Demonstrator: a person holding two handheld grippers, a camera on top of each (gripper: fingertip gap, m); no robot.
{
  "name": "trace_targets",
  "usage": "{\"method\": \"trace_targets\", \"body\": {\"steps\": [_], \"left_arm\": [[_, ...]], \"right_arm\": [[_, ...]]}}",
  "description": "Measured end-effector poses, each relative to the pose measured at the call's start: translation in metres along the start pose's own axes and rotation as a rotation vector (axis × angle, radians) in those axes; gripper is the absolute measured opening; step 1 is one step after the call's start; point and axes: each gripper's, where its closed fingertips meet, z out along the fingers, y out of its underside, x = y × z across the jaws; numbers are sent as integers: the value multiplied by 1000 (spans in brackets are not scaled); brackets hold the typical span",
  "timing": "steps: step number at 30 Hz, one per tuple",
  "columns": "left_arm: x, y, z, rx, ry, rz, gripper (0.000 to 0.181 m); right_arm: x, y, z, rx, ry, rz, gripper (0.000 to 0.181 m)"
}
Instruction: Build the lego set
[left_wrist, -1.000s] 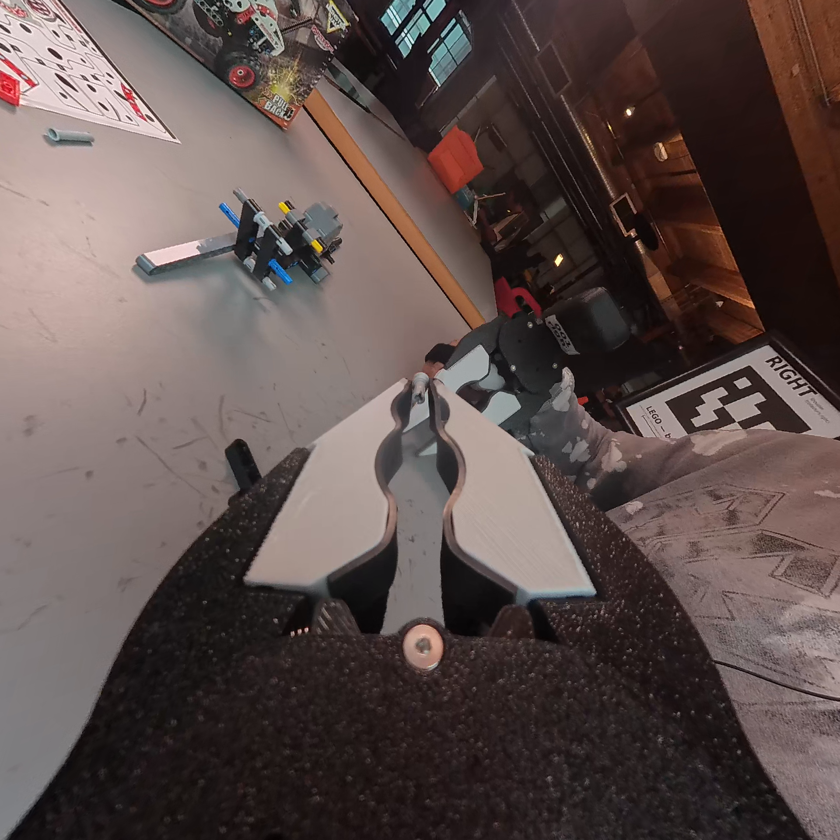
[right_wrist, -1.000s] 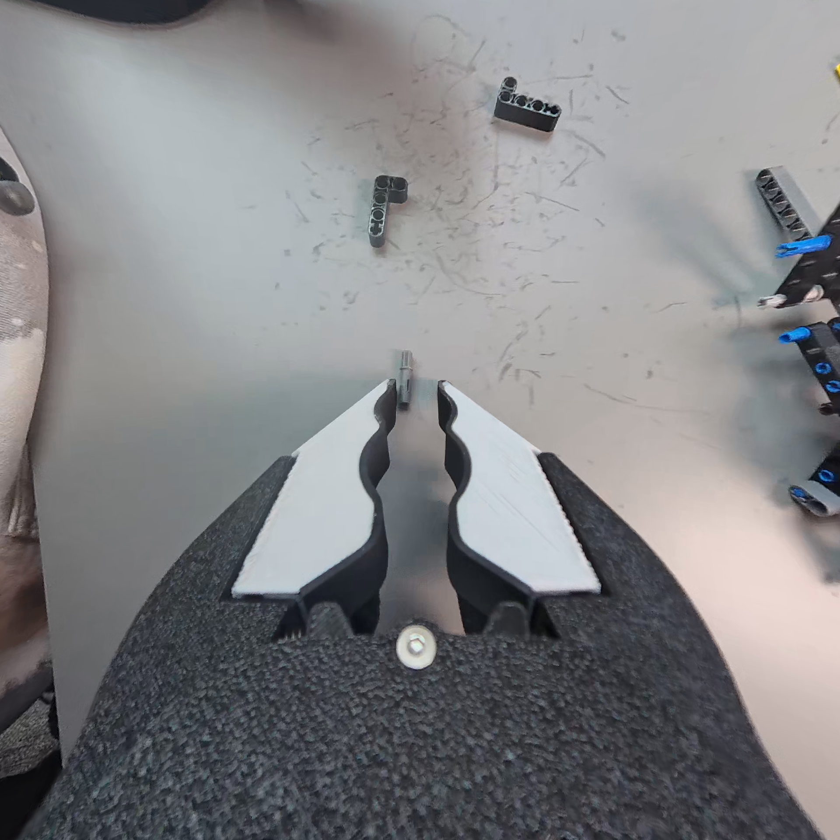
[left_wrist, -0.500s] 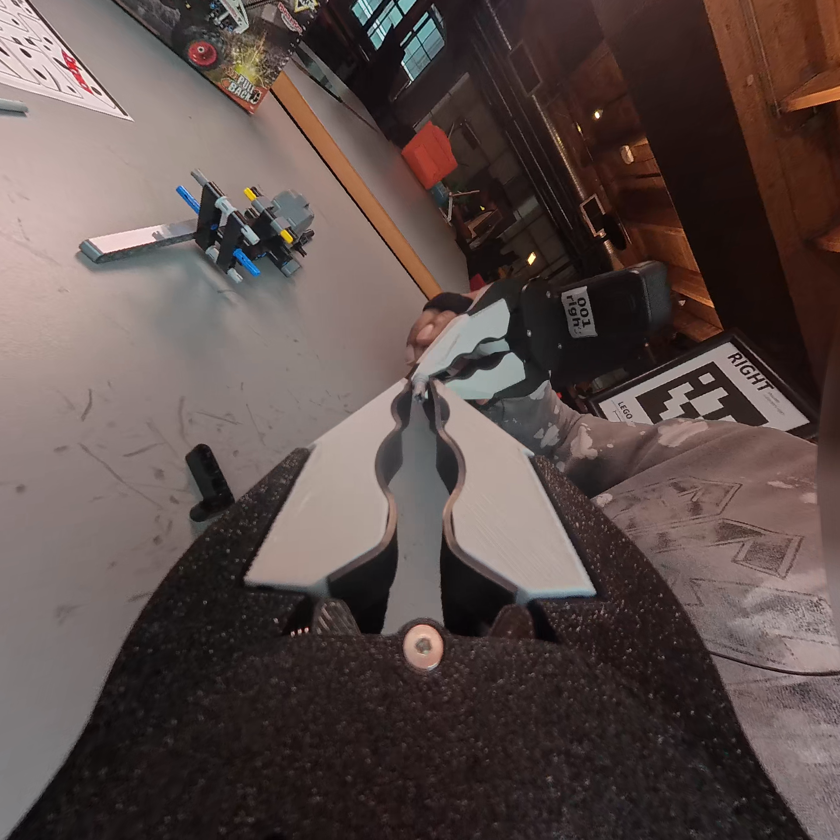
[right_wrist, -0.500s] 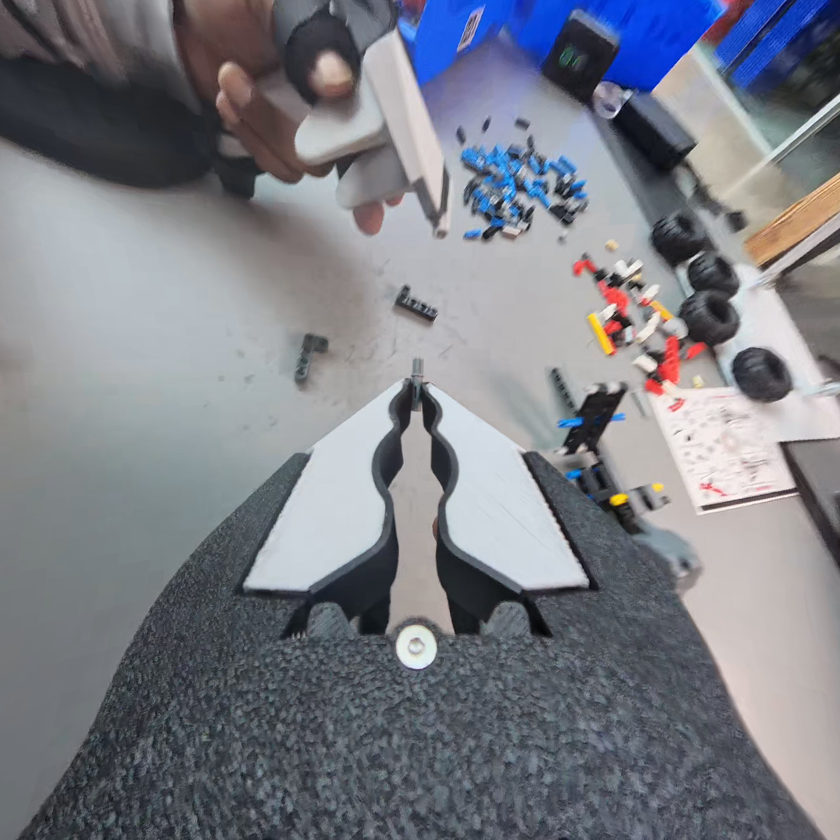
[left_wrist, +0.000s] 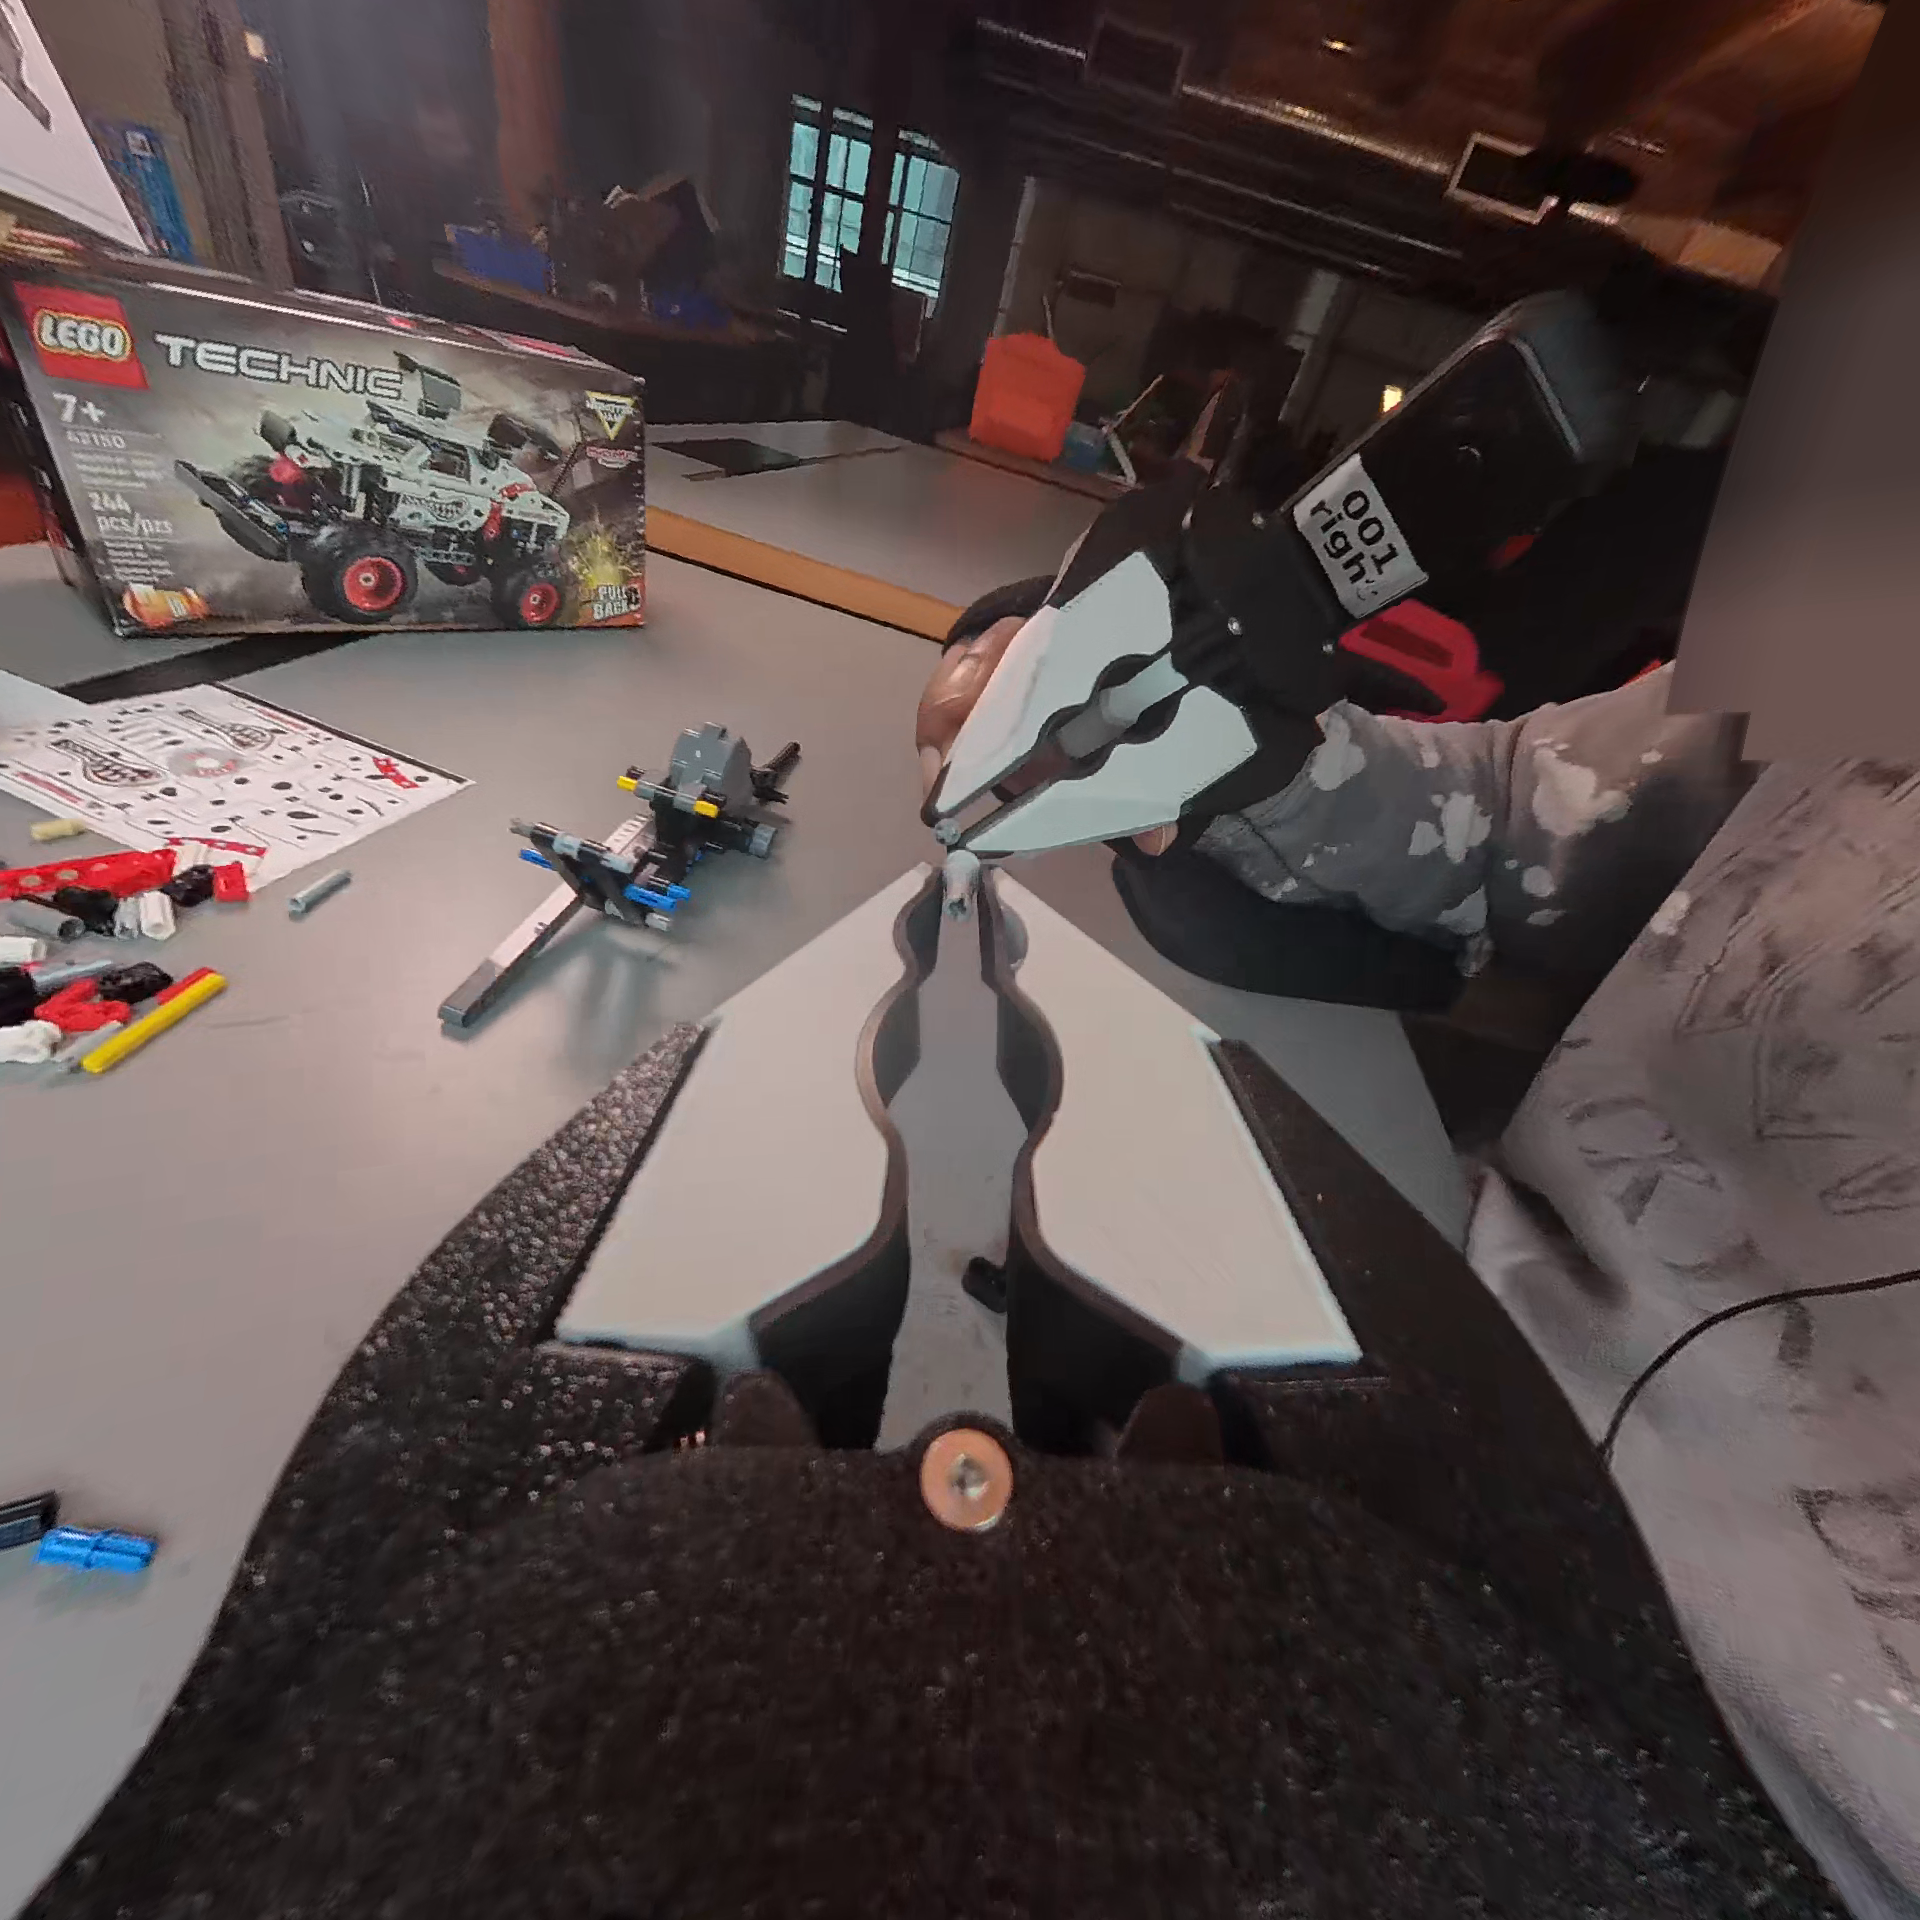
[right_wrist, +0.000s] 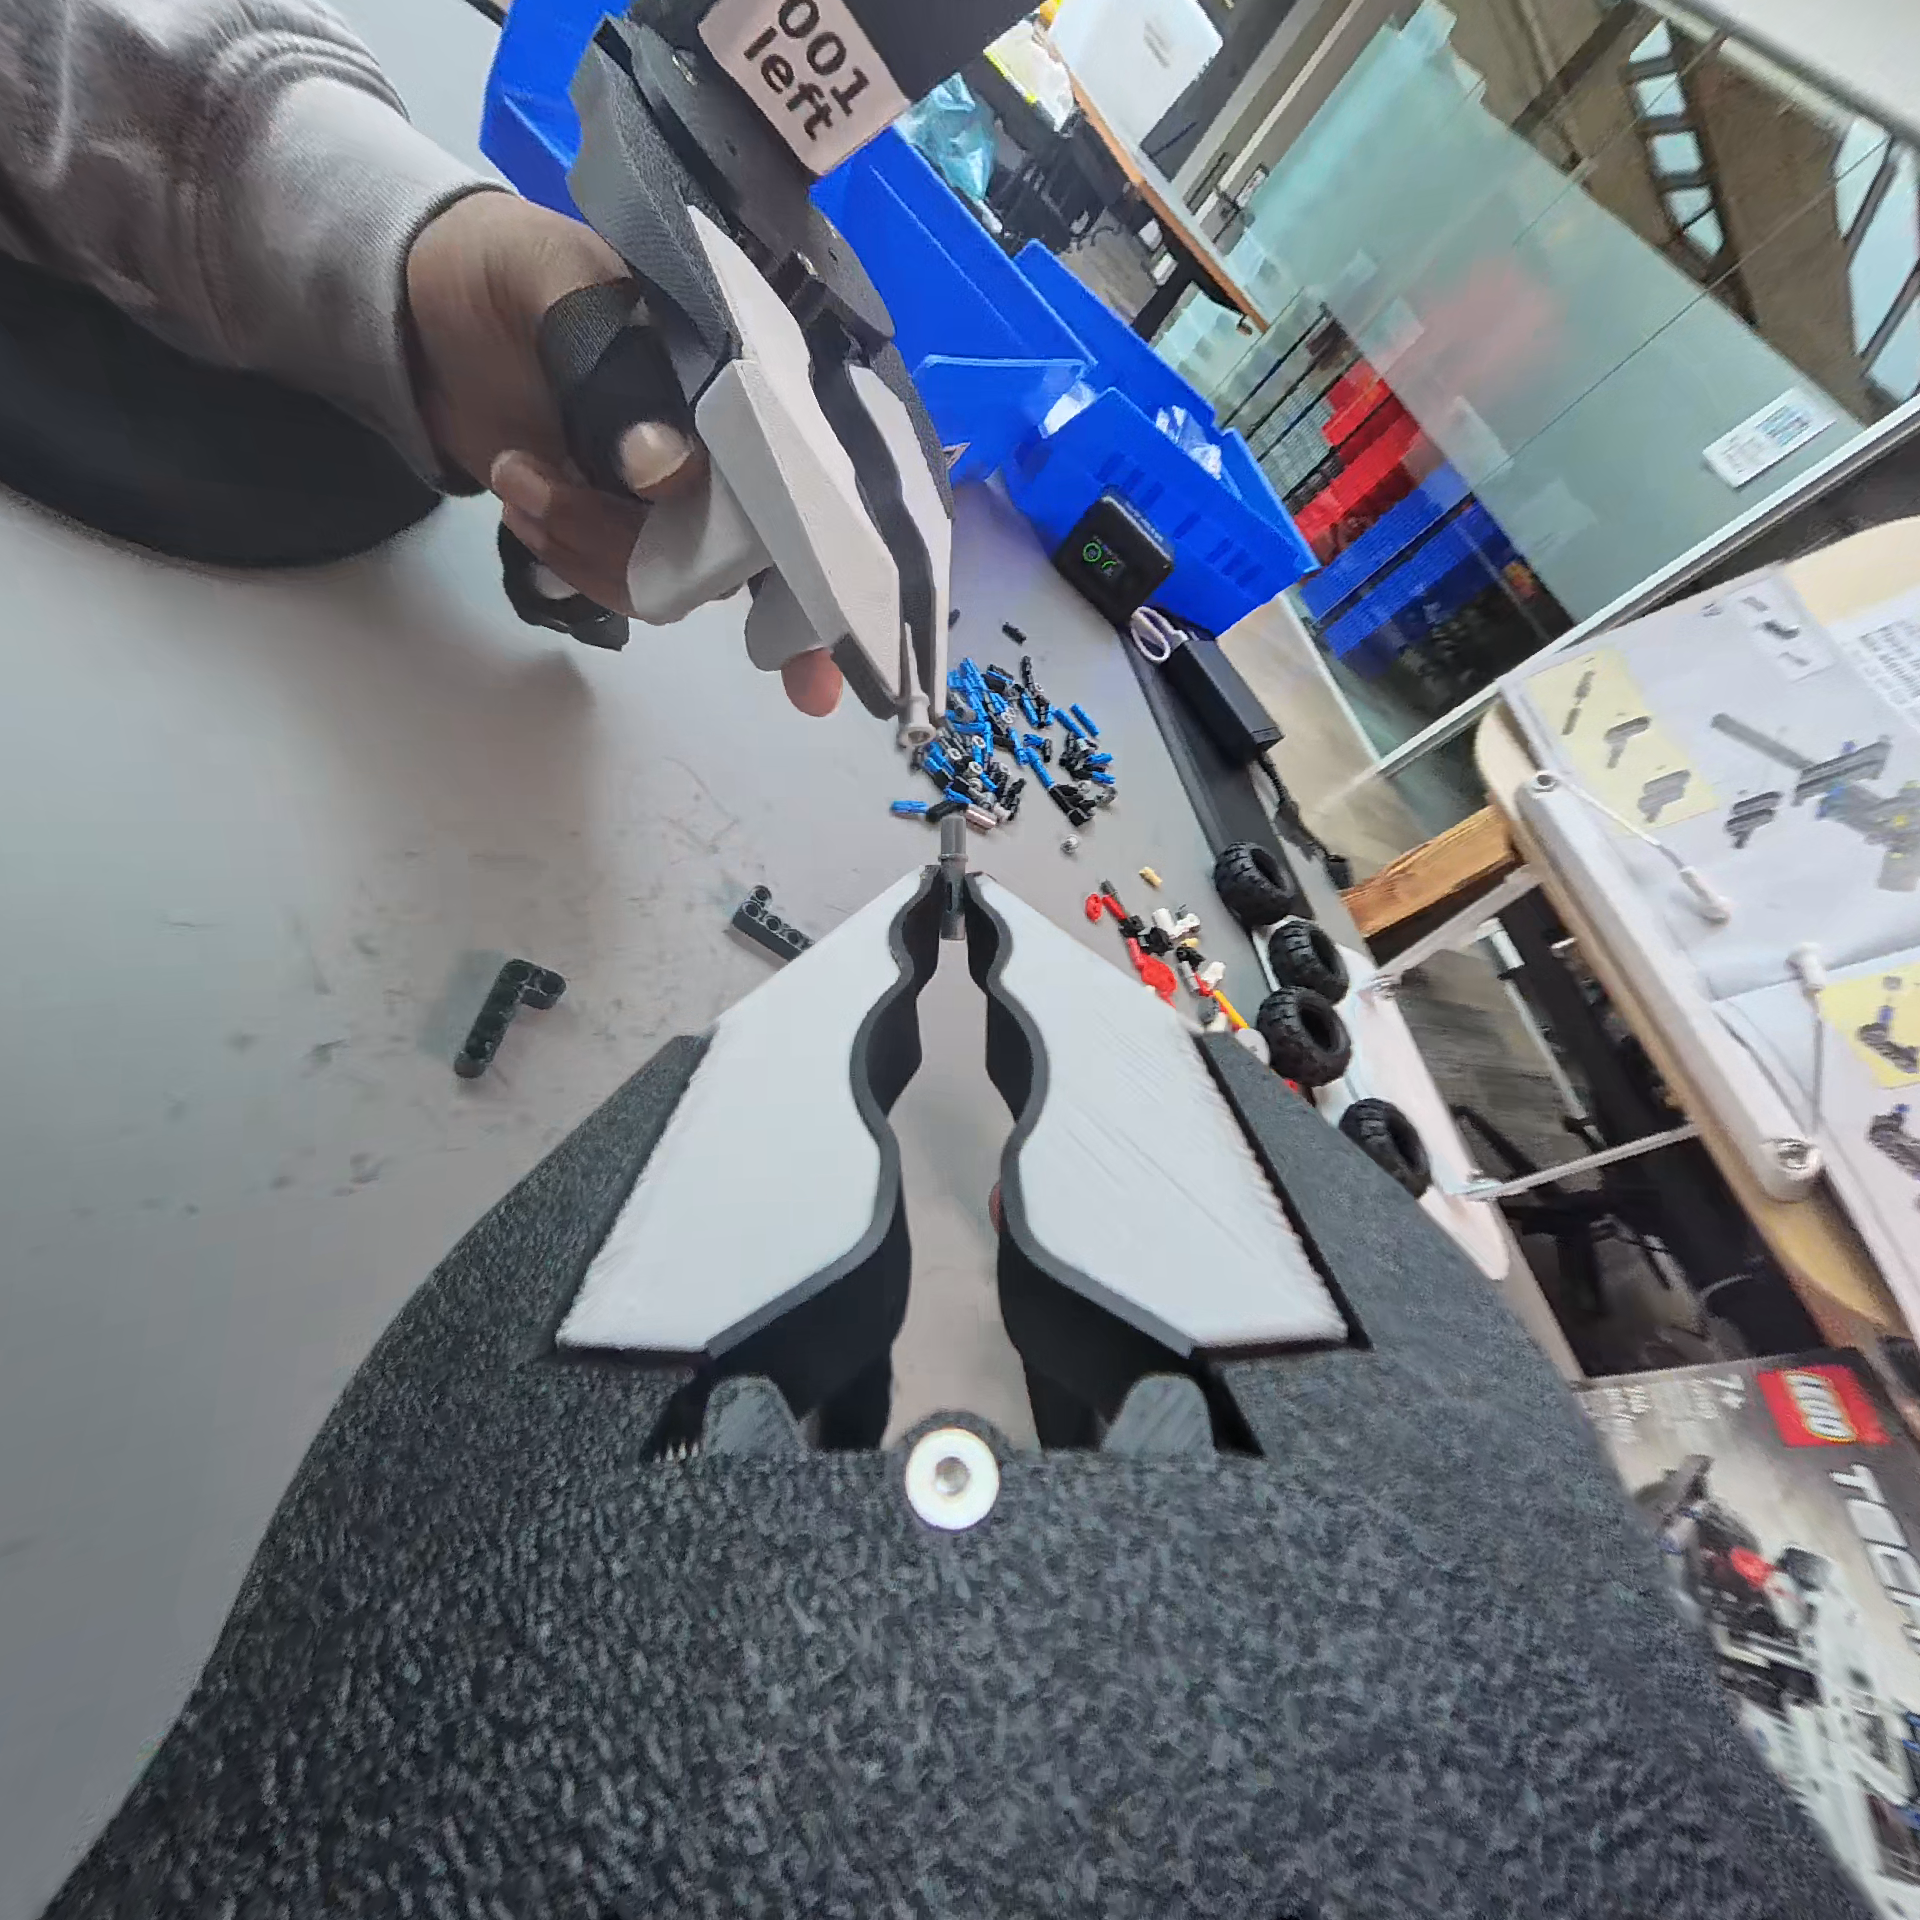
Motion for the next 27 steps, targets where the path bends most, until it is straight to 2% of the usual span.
{"method": "trace_targets", "body": {"steps": [5, 13, 19, 24, 27], "left_arm": [[3, 2, 6, -7, -63, 142, 9], [8, -11, 2, 76, -102, 212, 9], [13, -17, 2, 124, -52, 150, 9], [12, -28, -3, 225, 75, -81, 9], [12, -32, -4, 265, 128, -158, 8]], "right_arm": [[2, -1, -1, 13, 156, -219, 4], [4, -17, -1, 12, 290, -413, 3], [3, -26, 0, 12, 330, -465, 3], [8, -37, -2, 20, 377, -482, 3], [10, -41, -4, 10, 397, -497, 3]]}}
